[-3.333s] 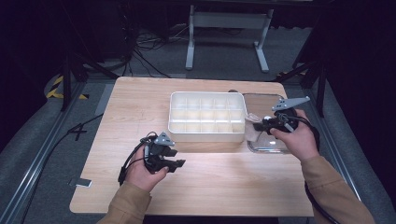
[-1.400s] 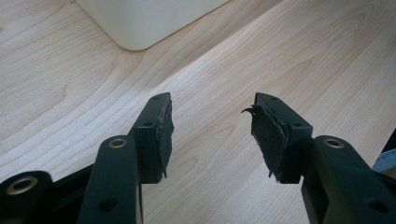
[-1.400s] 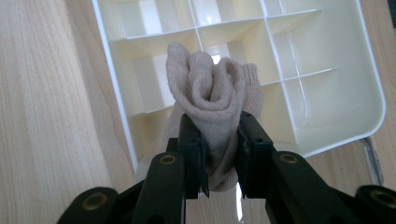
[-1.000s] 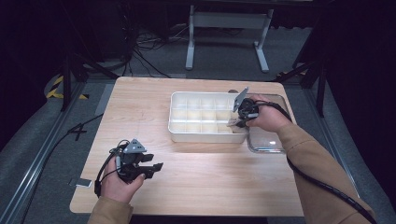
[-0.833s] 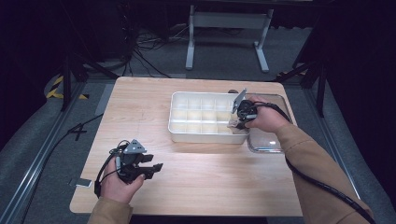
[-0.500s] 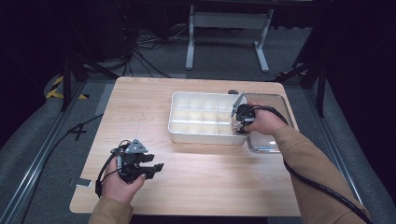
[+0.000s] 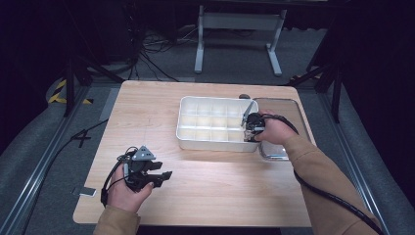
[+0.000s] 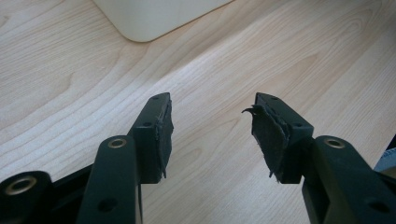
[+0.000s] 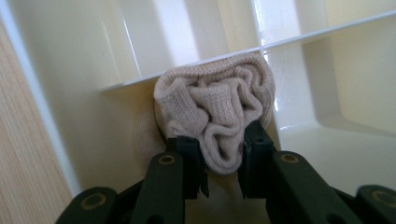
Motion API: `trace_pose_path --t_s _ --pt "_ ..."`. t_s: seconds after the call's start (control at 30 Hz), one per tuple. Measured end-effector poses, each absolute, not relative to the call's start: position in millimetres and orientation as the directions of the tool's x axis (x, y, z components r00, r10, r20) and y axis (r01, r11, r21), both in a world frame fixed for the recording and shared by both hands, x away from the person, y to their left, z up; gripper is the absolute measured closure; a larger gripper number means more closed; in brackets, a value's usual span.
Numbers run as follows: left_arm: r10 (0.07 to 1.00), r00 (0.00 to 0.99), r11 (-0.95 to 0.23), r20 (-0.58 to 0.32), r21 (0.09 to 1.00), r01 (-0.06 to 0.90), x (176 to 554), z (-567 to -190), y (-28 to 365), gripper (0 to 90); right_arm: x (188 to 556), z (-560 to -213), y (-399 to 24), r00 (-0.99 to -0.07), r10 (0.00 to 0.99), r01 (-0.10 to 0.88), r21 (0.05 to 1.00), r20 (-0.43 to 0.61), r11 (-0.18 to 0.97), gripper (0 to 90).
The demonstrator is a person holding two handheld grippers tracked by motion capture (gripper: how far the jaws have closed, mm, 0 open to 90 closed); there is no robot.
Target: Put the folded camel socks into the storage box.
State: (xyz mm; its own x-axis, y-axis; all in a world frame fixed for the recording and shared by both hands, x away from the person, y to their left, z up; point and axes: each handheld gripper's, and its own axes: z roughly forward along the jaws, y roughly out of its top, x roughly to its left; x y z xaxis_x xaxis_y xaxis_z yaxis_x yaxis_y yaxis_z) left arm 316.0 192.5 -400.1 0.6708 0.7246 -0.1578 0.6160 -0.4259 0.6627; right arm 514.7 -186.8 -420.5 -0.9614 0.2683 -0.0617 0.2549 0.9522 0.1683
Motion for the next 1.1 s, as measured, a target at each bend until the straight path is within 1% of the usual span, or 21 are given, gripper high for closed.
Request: trace_pose_path --t_s 0.13,0.23,0.33,0.43,0.47,0.5,0.57,0.6,0.63,0.67,0.7,0.73,0.77,0.9,0.97,1.03,1.1 --pt "0.728 0.666 -0.419 -0.163 0.663 0.620 316.3 -399.7 192.4 48.4 514.9 -420.7 -189.6 -0.959 0.278 0.262 0.190 -0.057 0.946 72.7" --pt "0.727 0.666 -0.417 -0.166 0.664 0.620 317.3 -398.9 192.7 48.3 513.9 -419.0 -191.1 -0.959 0.276 0.260 0.202 -0.055 0.944 69.9" --pt "0.725 0.669 -0.420 -0.164 0.666 0.617 318.4 -398.0 192.5 48.2 512.3 -414.8 -192.6 -0.961 0.272 0.255 0.214 -0.053 0.943 64.9" --pt "0.720 0.677 -0.427 -0.155 0.671 0.607 320.3 -397.9 191.5 48.1 509.0 -406.9 -196.8 -0.954 0.297 0.277 0.254 -0.044 0.927 56.4" --pt "0.719 0.677 -0.426 -0.158 0.670 0.608 320.3 -397.8 190.7 48.0 507.3 -403.7 -198.4 -0.952 0.304 0.286 0.274 -0.024 0.918 53.5" --pt "0.719 0.676 -0.423 -0.161 0.671 0.609 320.4 -397.5 189.8 48.0 505.7 -400.9 -199.9 -0.950 0.312 0.291 0.288 -0.027 0.912 51.7" --pt "0.715 0.680 -0.426 -0.160 0.672 0.606 320.8 -397.0 189.1 47.9 504.4 -397.3 -202.0 -0.949 0.312 0.287 0.298 -0.039 0.910 51.1" --pt "0.717 0.677 -0.422 -0.165 0.671 0.610 320.7 -396.6 188.4 47.7 500.7 -389.9 -206.7 -0.941 0.335 0.300 0.339 -0.051 0.892 48.4" --pt "0.716 0.679 -0.423 -0.163 0.672 0.608 321.2 -396.2 188.2 47.6 498.8 -386.1 -209.4 -0.936 0.347 0.302 0.372 -0.058 0.878 47.8" --pt "0.716 0.680 -0.423 -0.159 0.676 0.603 322.1 -395.8 188.0 47.6 498.8 -386.1 -209.4 -0.936 0.347 0.302 0.372 -0.058 0.878 47.8" --pt "0.715 0.680 -0.420 -0.160 0.679 0.602 323.1 -395.7 187.7 47.5 493.0 -376.8 -215.8 -0.927 0.369 0.304 0.445 -0.066 0.842 46.3" --pt "0.713 0.683 -0.423 -0.160 0.678 0.601 323.6 -395.4 187.7 47.5 493.0 -376.8 -215.8 -0.927 0.369 0.304 0.445 -0.066 0.842 46.3" --pt "0.714 0.681 -0.418 -0.166 0.678 0.604 324.5 -394.9 187.1 47.5 490.5 -373.8 -217.9 -0.922 0.382 0.311 0.468 -0.063 0.827 45.0" --pt "0.711 0.683 -0.414 -0.168 0.686 0.599 328.4 -393.2 185.7 47.1 472.0 -358.9 -230.4 -0.891 0.452 0.337 0.588 -0.053 0.735 42.4" --pt "0.709 0.683 -0.412 -0.176 0.682 0.604 329.8 -393.5 185.0 47.0 469.1 -356.5 -232.3 -0.886 0.461 0.341 0.602 -0.051 0.722 41.9" --pt "0.706 0.686 -0.414 -0.175 0.684 0.601 332.7 -393.6 184.7 46.5 458.3 -348.2 -240.3 -0.868 0.495 0.347 0.653 -0.050 0.673 41.0" --pt "0.703 0.690 -0.417 -0.176 0.684 0.599 335.0 -392.7 183.8 46.4 449.0 -343.2 -247.9 -0.851 0.525 0.365 0.690 -0.025 0.625 40.2"
